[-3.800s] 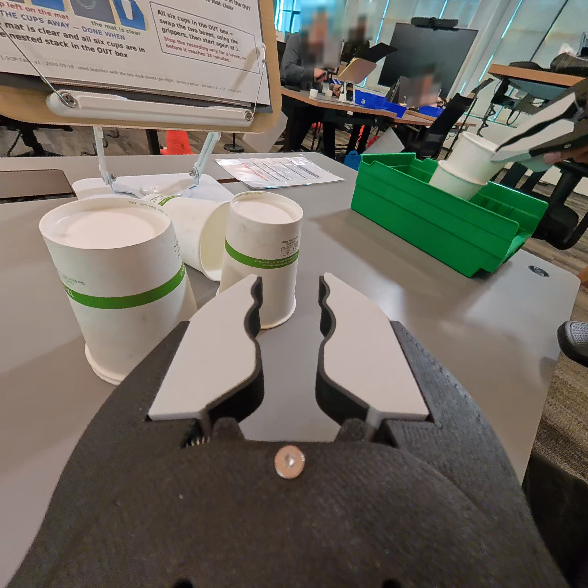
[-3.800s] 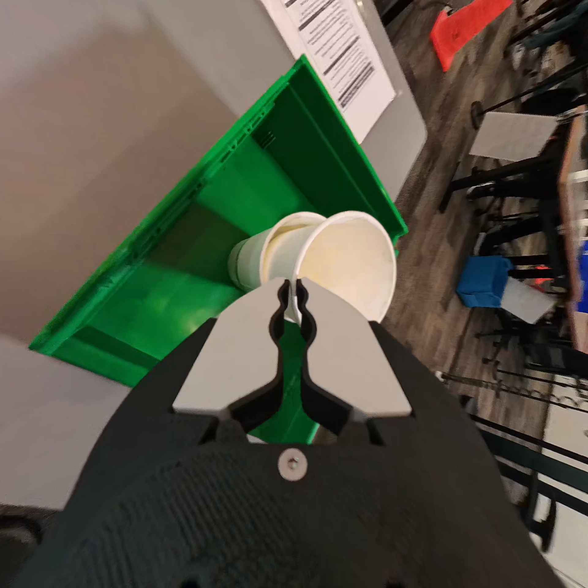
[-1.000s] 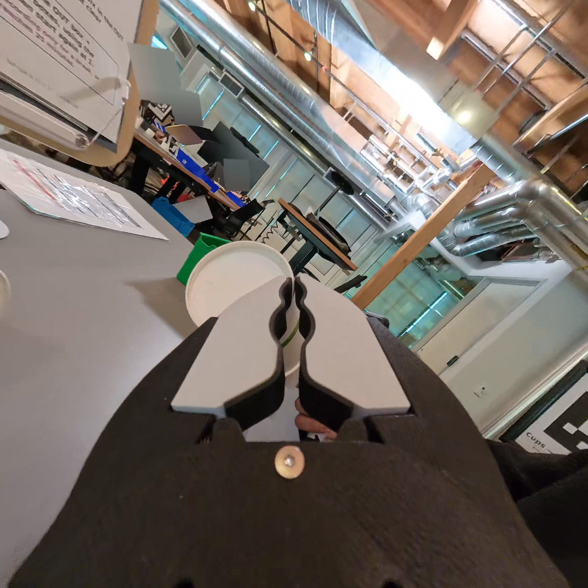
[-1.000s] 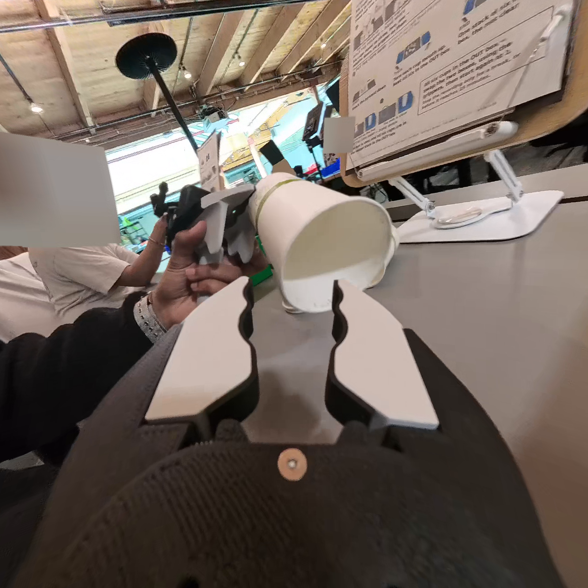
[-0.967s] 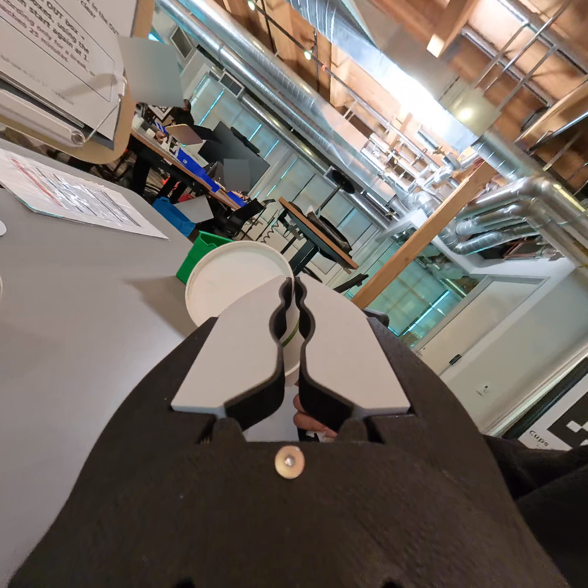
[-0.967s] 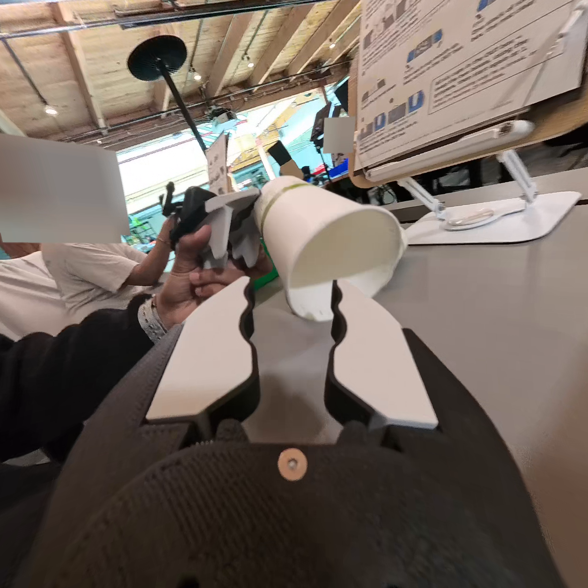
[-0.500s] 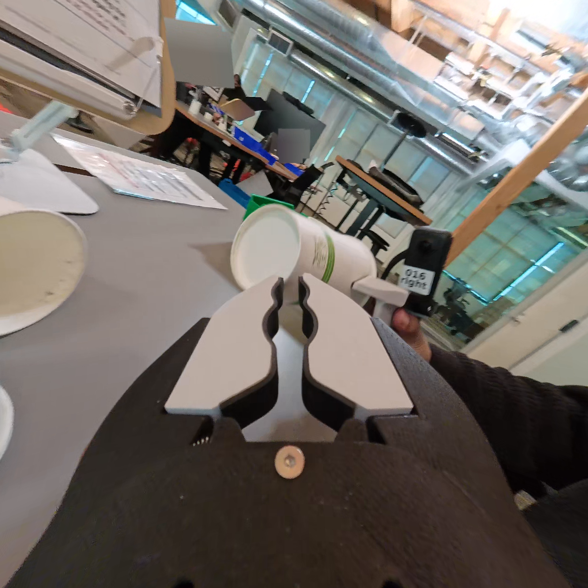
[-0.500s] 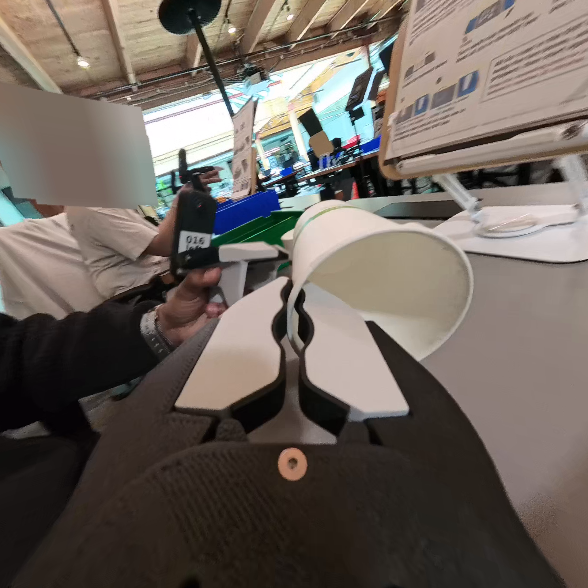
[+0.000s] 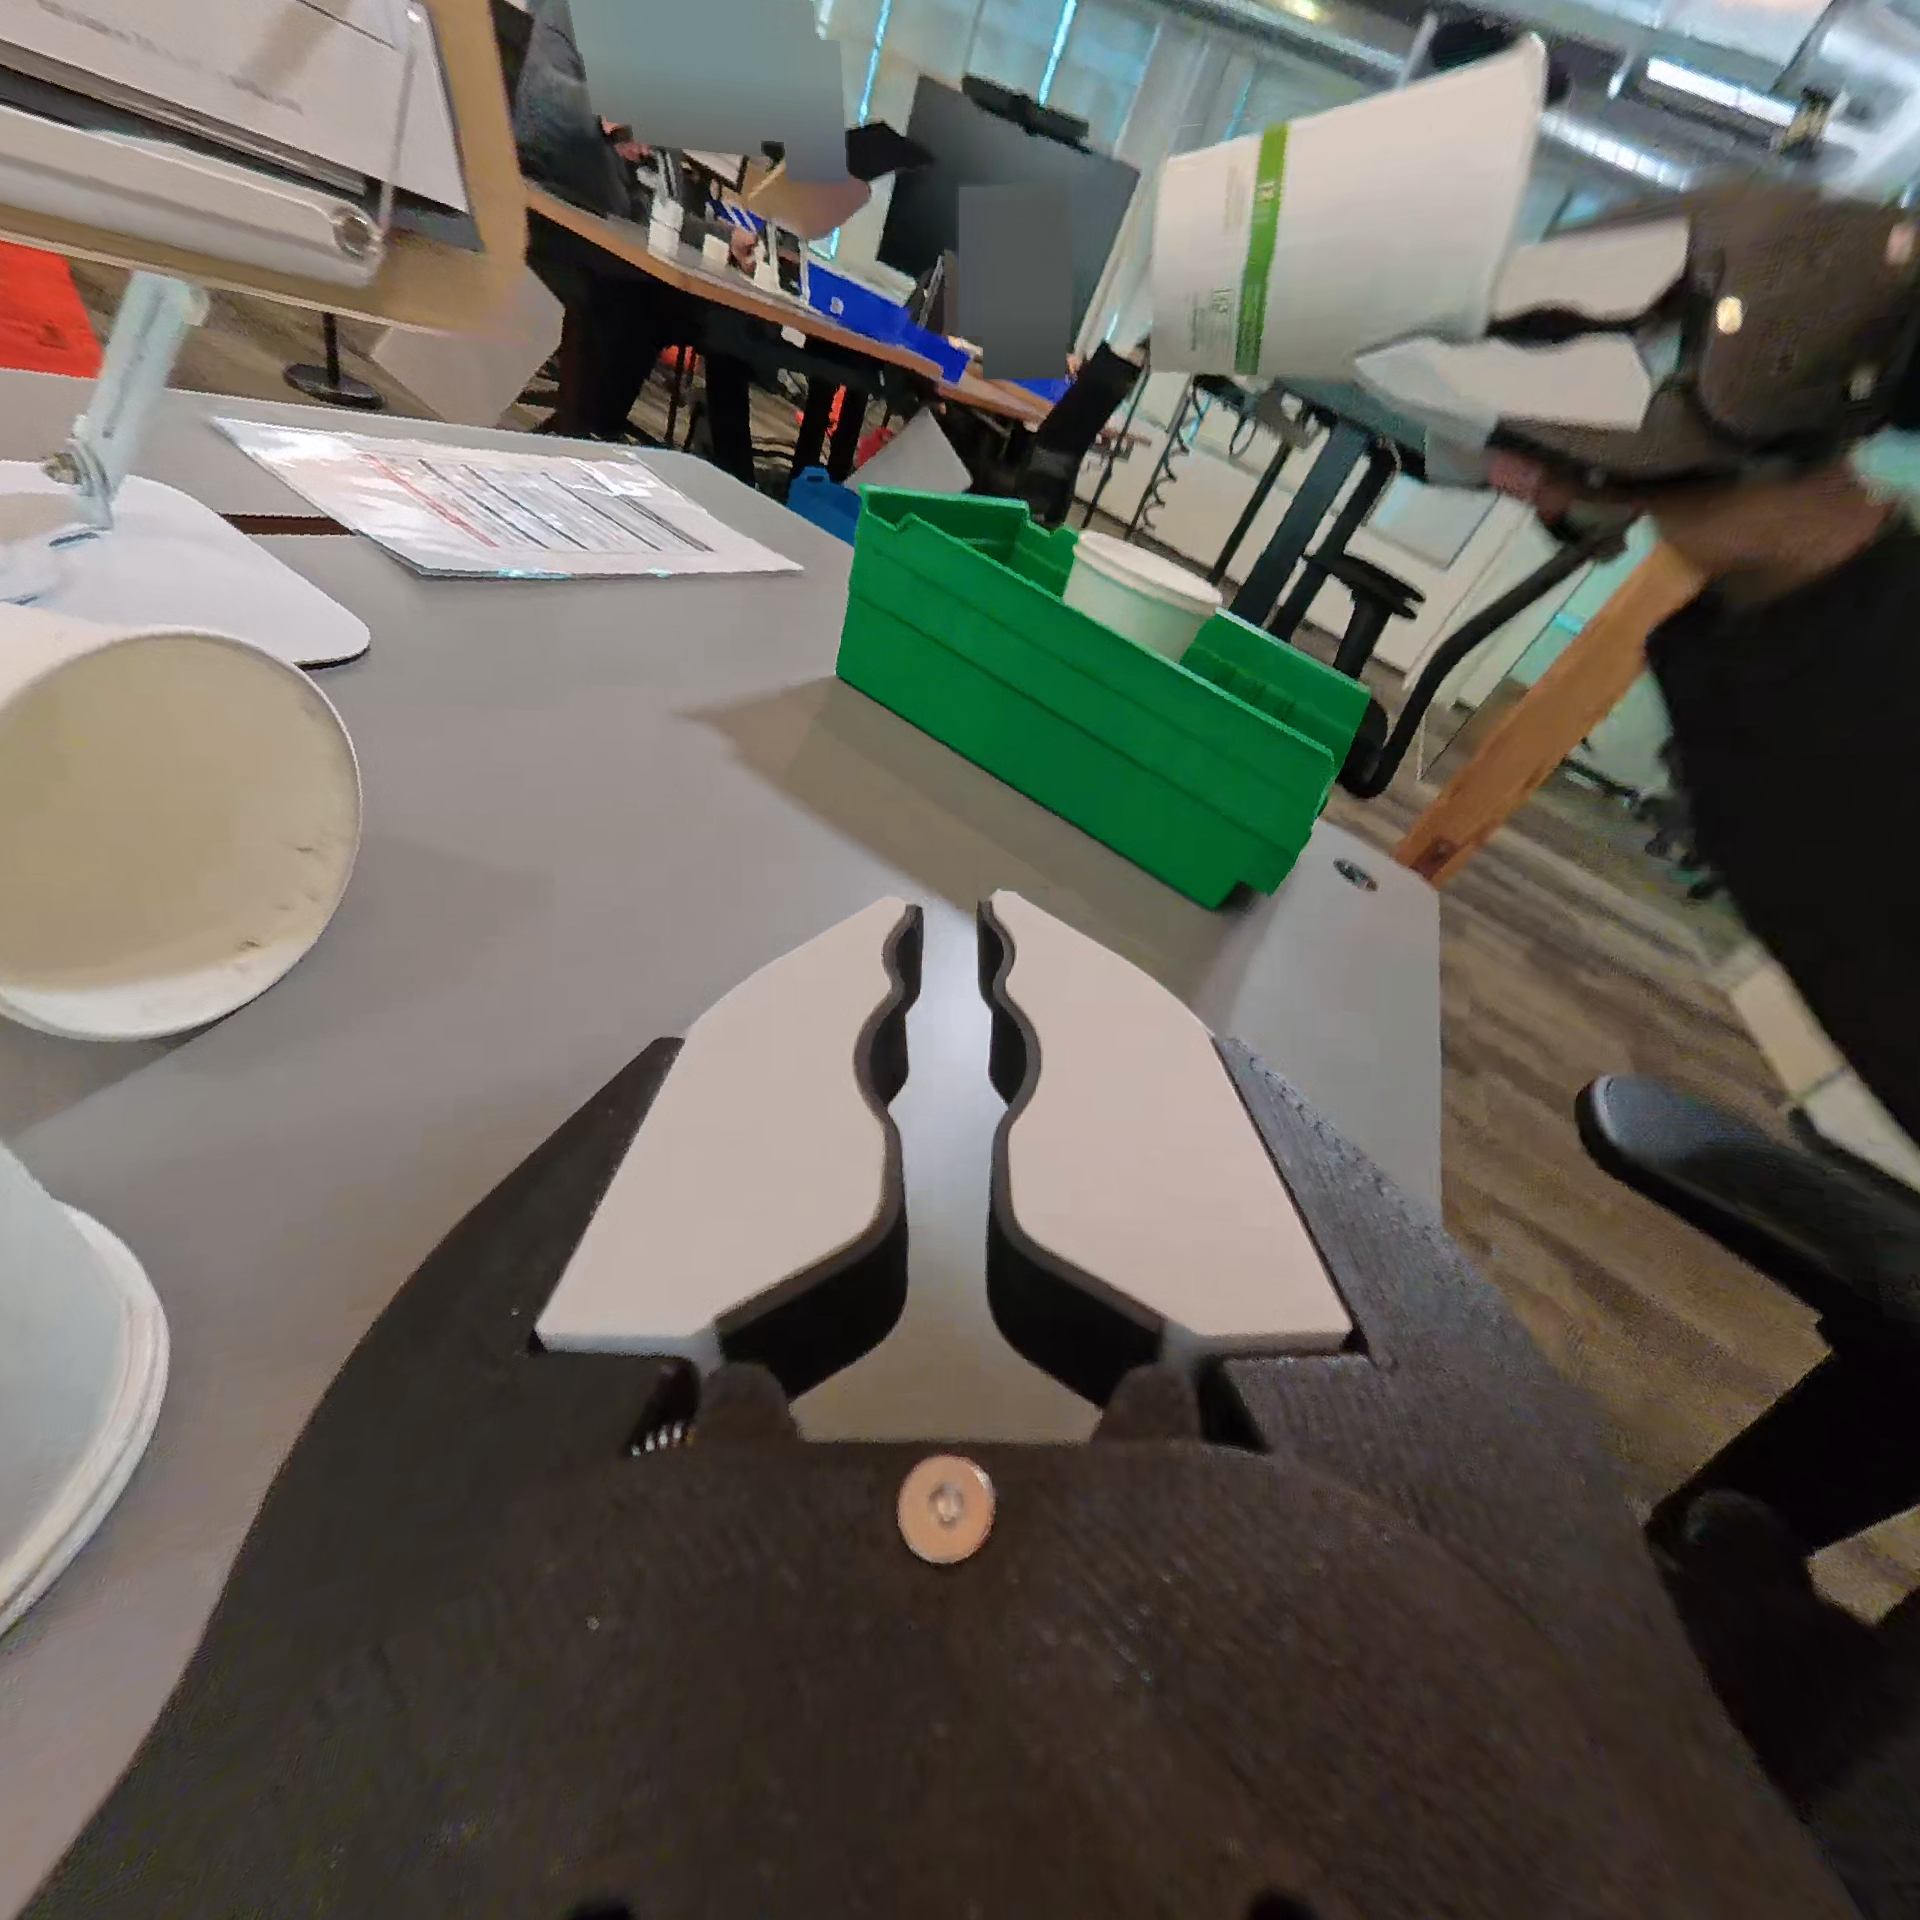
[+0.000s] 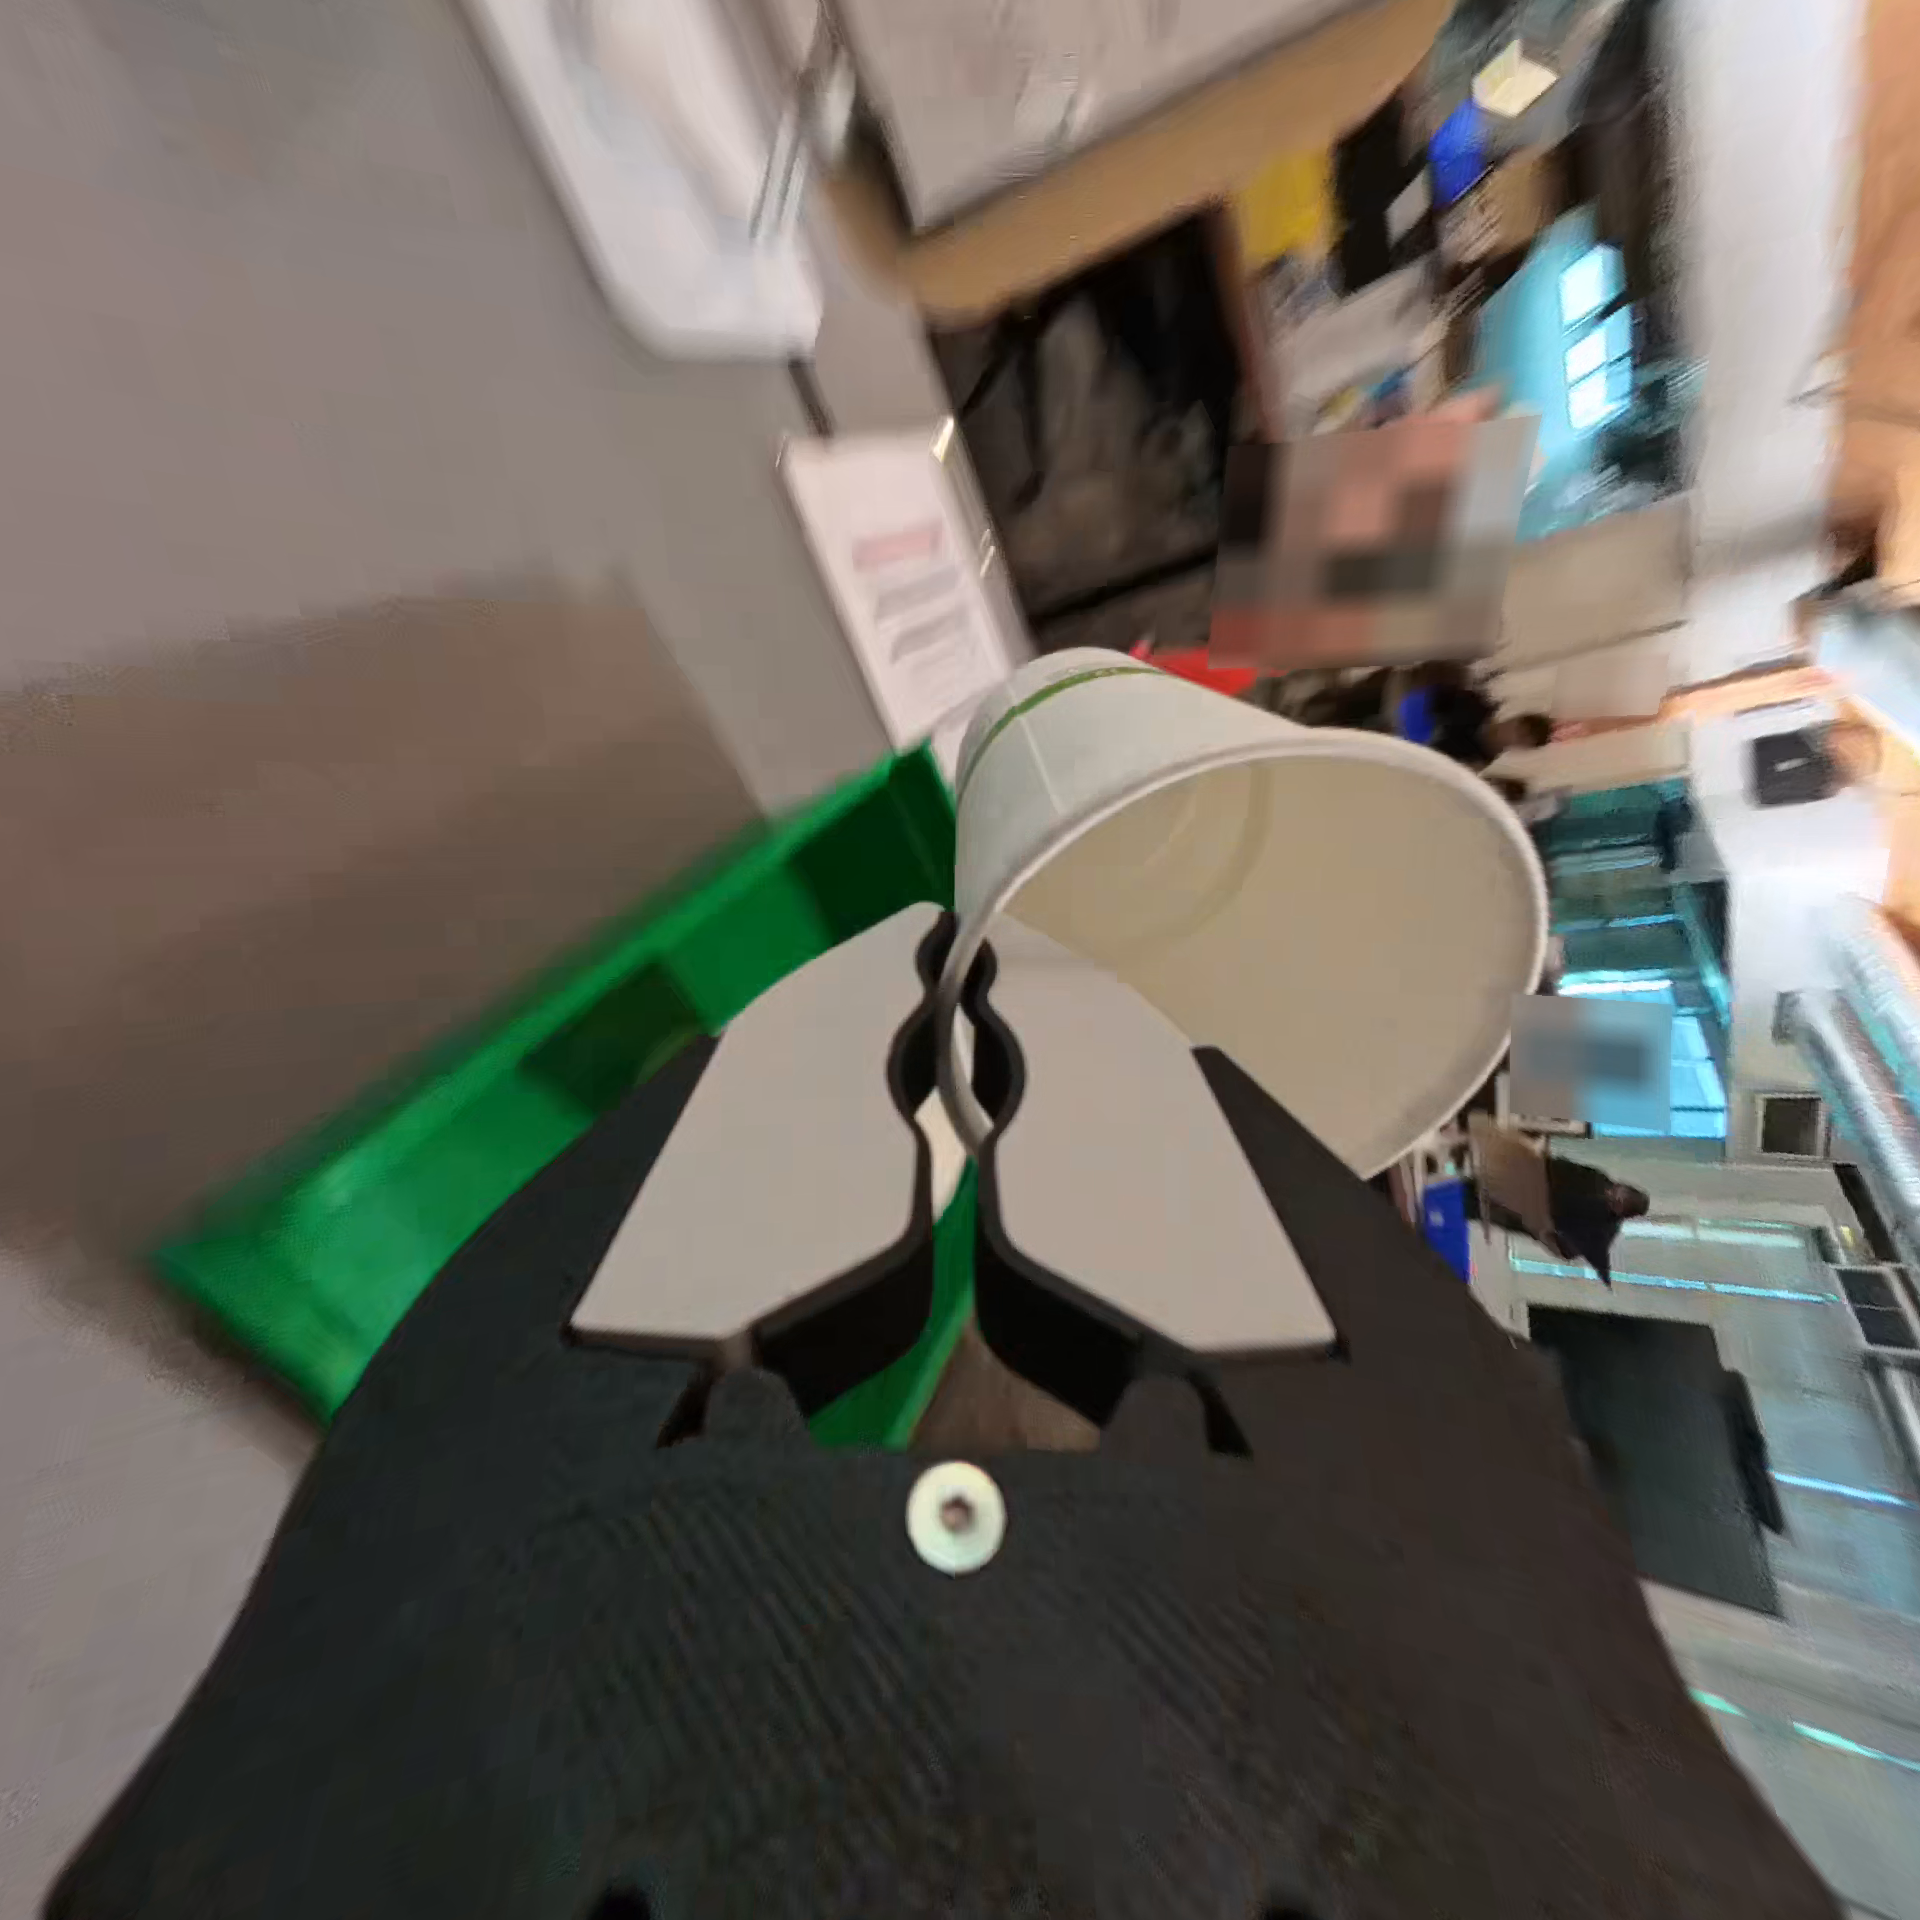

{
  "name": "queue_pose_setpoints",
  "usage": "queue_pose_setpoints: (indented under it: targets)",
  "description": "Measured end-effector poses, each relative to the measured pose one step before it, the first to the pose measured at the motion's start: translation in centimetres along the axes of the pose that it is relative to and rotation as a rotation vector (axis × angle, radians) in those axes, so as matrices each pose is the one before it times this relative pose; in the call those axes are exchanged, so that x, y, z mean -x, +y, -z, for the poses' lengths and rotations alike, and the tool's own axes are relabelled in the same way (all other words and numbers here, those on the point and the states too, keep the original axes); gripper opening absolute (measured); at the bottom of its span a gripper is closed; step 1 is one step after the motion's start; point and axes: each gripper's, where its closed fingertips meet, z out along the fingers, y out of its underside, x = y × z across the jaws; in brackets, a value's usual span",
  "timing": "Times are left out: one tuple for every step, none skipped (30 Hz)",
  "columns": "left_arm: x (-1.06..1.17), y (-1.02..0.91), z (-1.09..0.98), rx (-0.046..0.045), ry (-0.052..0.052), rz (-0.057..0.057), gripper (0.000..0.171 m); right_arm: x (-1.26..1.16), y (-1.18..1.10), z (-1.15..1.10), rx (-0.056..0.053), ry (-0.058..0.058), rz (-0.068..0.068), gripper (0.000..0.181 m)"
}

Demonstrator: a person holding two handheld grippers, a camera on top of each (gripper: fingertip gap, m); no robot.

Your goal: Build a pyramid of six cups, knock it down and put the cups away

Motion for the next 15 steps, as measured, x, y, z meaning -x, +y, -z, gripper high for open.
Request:
queue_pose_setpoints:
  targets:
    - [-0.213,0.342,-0.192,0.01841,0.005,-0.0207,0.01,-0.286,1.82,-0.207,0.0978,-0.0639,0.0485,0.001]
    - [-0.182,0.31,-0.161,0.01641,0.0049,-0.017,0.01,-0.169,1.76,-0.366,0.0903,-0.0649,0.0396,0.001]
    - [-0.137,0.23,-0.132,0.0125,0.0033,-0.0132,0.01,-0.088,1.623,-0.527,0.0773,-0.0627,0.0382,0.001]
    - [-0.084,0.154,-0.087,0.00716,0.0022,-0.0084,0.01,-0.14,1.479,-0.634,0.0672,-0.0543,0.0345,0.001]
    - [-0.033,0.08,-0.048,0.00214,0.0014,-0.0017,0.009,-0.193,1.262,-0.72,0.0563,-0.0462,0.0281,0.001]
    - [0.004,0.043,-0.03,0.00021,0.0021,0.004,0.009,-0.041,0.961,-0.722,0.043,-0.0506,0.0207,0.002]
    - [0.037,0.042,-0.001,0.00035,0.0019,0.0069,0.009,0.179,0.716,-0.683,0.0337,-0.0586,0.011,0.002]
    - [0.062,0.035,0.006,0.00117,0.001,0.0076,0.009,0.344,0.426,-0.598,0.0242,-0.0634,0.0045,0.002]
    - [0.072,0.037,0.026,0.00183,0.0002,0.0066,0.009,0.369,0.053,-0.492,0.0084,-0.0577,0.0025,0.002]
    - [0.086,-0.009,0.035,-0.00002,-0.0009,0.0038,0.009,0.388,-0.21,-0.397,-0.0029,-0.0497,0.0019,0.002]
    - [0.087,-0.061,0.06,-0.00385,-0.0019,0.0011,0.009,0.578,-0.277,-0.343,-0.0018,-0.0553,0.0005,0.002]
    - [0.094,-0.077,0.067,-0.00384,-0.0031,0.0001,0.009,0.647,-0.198,-0.337,0.0082,-0.0546,-0.0035,0.002]
    - [0.089,-0.087,0.064,-0.00485,-0.0034,0.0002,0.008,0.378,-0.08,-0.351,0.0179,-0.0331,-0.0019,0.002]
    - [0.074,-0.118,0.062,-0.0077,-0.0033,0.0007,0.008,0.058,0.035,-0.341,0.0234,-0.0066,0.0027,0.005]
    - [0.051,-0.112,0.057,-0.0072,-0.0022,0.0012,0.007,-0.057,0.149,-0.306,0.0264,0.0043,0.0051,0.013]
